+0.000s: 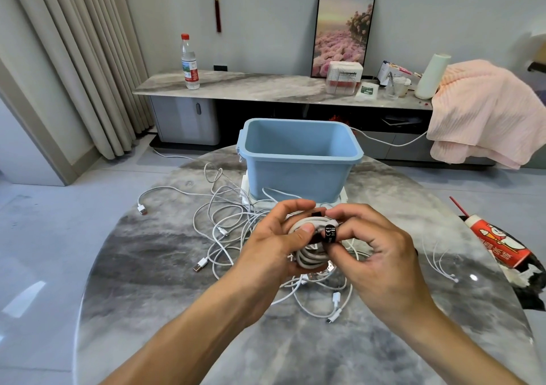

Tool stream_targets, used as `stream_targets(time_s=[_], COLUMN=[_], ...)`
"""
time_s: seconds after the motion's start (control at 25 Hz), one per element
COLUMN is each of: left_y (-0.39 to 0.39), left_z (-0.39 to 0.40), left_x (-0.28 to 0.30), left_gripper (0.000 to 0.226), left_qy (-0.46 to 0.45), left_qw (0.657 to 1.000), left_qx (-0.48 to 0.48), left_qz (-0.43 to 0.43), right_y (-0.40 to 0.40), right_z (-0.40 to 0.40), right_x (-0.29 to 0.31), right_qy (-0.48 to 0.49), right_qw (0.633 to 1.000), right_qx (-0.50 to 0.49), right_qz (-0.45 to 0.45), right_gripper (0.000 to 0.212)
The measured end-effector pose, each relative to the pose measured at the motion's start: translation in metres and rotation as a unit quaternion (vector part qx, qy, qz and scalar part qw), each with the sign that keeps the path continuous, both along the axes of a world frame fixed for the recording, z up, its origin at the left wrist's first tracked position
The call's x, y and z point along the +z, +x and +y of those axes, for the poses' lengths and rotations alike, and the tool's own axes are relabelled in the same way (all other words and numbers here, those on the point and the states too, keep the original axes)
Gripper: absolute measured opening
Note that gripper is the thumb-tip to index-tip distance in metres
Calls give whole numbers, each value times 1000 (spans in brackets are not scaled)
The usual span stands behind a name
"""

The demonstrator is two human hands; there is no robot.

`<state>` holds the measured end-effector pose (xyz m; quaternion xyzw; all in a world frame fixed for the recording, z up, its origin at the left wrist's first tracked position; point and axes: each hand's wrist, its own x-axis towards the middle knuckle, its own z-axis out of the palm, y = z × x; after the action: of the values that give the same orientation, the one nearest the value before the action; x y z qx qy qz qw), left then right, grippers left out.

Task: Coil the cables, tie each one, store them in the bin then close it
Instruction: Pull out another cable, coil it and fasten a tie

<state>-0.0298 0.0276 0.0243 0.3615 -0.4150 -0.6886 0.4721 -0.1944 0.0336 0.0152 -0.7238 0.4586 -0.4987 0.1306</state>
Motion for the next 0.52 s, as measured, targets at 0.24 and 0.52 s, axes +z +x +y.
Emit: stream_targets(time_s=[0.24, 0.52], left_y=[0, 2], left_z=[1, -1], left_x=[2, 7], left_gripper=[26, 31], left_qy=[-28, -47], left_qw=[1000, 999], left_qx=[4, -6], left_qz=[0, 13], right_y=[0, -2], right_z=[0, -1], right_x=[3, 6], right_qy=[53, 56], right_qw=[995, 996], right_qx=[53, 64], right_qz=[-68, -41], right_gripper=[14, 13])
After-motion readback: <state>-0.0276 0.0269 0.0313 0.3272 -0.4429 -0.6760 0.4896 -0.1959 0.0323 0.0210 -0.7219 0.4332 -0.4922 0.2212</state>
